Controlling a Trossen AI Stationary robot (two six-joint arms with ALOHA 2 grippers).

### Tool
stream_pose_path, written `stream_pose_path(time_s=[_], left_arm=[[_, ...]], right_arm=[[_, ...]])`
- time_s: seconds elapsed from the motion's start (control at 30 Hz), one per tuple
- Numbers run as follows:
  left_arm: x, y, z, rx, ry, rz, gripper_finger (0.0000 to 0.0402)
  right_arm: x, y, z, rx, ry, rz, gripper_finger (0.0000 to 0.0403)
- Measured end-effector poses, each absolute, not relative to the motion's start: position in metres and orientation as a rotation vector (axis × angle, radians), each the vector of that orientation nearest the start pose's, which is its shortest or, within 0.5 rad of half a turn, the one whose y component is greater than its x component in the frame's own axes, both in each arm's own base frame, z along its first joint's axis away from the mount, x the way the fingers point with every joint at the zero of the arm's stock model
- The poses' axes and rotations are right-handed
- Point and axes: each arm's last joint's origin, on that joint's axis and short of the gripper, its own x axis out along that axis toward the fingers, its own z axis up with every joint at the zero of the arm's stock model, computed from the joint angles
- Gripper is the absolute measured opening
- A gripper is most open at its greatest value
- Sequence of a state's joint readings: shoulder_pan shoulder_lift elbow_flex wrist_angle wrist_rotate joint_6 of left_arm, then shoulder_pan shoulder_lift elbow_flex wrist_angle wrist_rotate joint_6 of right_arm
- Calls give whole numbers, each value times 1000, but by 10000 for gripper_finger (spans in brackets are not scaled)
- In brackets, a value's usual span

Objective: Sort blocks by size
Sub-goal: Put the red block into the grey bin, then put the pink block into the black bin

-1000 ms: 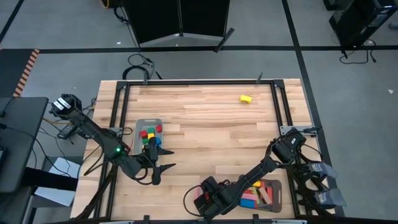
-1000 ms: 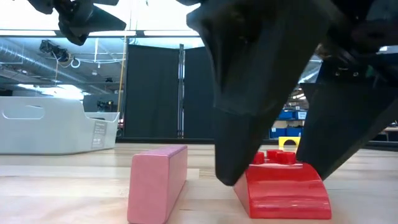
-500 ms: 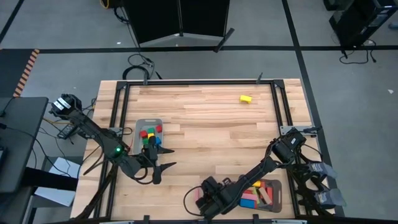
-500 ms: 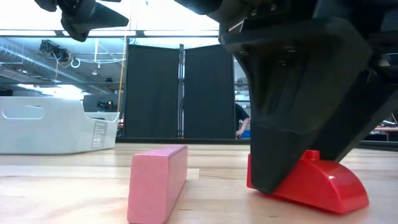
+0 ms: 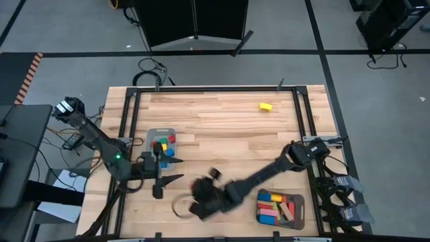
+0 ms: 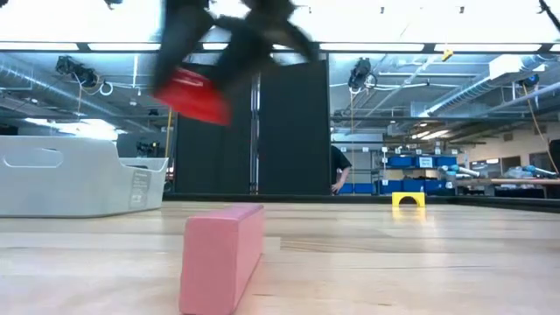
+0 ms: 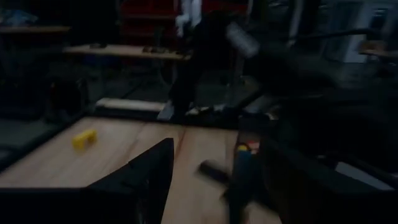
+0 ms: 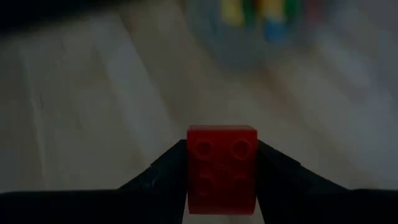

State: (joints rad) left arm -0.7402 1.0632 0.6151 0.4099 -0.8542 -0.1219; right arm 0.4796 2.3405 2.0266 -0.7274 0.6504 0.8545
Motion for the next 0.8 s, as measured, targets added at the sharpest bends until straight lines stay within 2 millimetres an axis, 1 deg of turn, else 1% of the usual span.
stream_pose_path(time_s=[0.07, 0.2, 0.3, 0.4, 0.47, 0.53, 0.6, 0.7, 0.8], left_arm=[[173, -136, 287, -75, -10, 87, 243], [154, -136, 301, -31, -52, 80, 243], [142, -135, 305, 6, -72, 100, 243], [130, -131, 305, 25, -81, 131, 243], [125, -127, 306, 25, -84, 167, 243], [120, -122, 304, 30, -80, 194, 243], [117, -118, 302, 26, -80, 211, 243], [113, -112, 299, 21, -80, 221, 243], [110, -108, 296, 25, -68, 226, 243]], right_arm=[[476, 196, 205, 175, 628, -447, 153], [516, 146, 223, 86, 411, -376, 153], [536, 107, 223, 73, 312, -325, 153], [545, 69, 224, 93, 296, -288, 153], [551, 49, 221, 126, 292, -240, 167], [553, 34, 215, 156, 303, -217, 207], [557, 26, 209, 167, 279, -201, 254], [559, 25, 212, 146, 238, -183, 312], [557, 29, 221, 83, 221, -202, 337]])
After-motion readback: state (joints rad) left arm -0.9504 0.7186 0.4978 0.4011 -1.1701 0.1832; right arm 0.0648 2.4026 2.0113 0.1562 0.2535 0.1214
